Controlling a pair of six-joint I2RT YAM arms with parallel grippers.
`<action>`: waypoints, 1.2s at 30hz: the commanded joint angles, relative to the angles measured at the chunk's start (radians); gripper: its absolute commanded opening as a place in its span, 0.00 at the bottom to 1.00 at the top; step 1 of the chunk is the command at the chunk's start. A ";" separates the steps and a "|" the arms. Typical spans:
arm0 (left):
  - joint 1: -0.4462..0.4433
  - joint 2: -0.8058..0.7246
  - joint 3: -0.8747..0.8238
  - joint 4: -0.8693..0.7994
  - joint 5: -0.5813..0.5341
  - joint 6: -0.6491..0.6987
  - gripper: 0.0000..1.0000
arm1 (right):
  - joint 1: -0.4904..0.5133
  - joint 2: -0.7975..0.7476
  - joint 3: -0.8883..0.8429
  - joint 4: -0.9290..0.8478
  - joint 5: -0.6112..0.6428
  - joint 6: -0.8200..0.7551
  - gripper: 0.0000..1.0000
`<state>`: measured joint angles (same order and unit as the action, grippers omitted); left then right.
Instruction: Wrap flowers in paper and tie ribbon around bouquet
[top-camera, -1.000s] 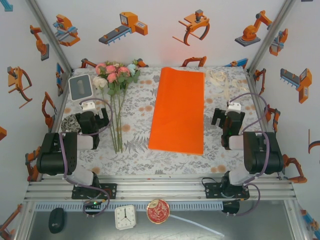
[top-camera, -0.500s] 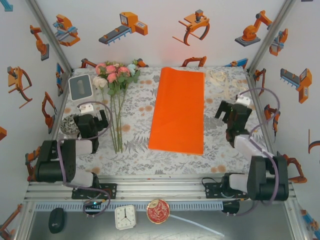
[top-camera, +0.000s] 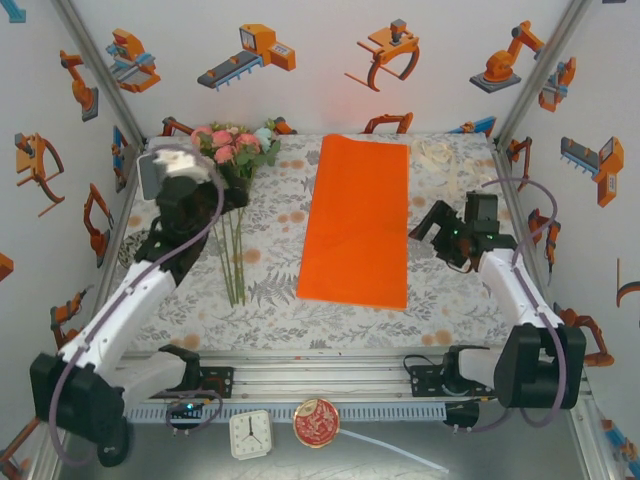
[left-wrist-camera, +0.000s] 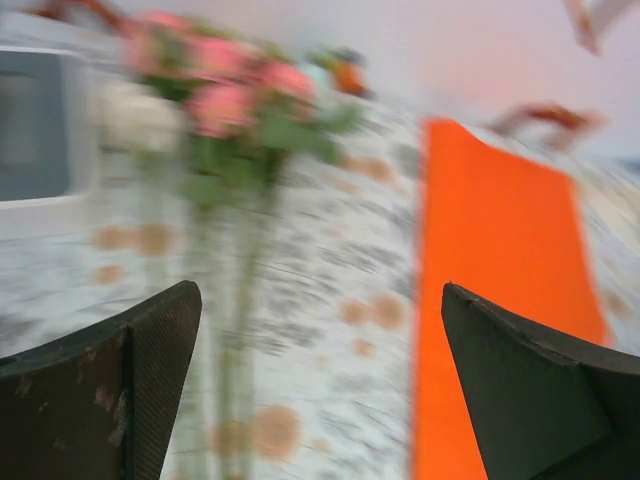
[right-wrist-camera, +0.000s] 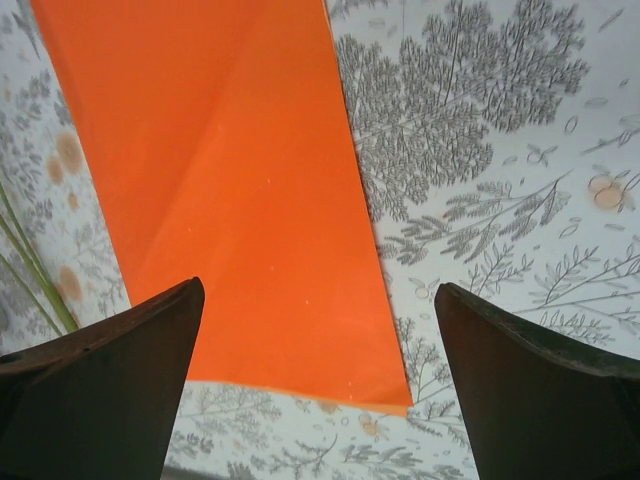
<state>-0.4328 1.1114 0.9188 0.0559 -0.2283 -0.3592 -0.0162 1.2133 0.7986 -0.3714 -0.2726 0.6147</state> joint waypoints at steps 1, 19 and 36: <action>-0.146 0.154 0.103 -0.185 0.201 -0.021 1.00 | 0.001 0.017 -0.030 -0.021 -0.084 0.017 0.88; -0.262 0.741 0.308 -0.245 0.262 -0.047 0.67 | 0.025 0.206 -0.180 0.216 -0.192 0.078 0.81; -0.257 0.802 0.289 -0.186 0.350 -0.098 0.65 | 0.045 0.211 -0.240 0.398 -0.398 0.202 0.80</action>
<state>-0.6922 1.9007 1.1984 -0.1219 0.1112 -0.4412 0.0208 1.4425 0.5907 -0.0166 -0.5949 0.7616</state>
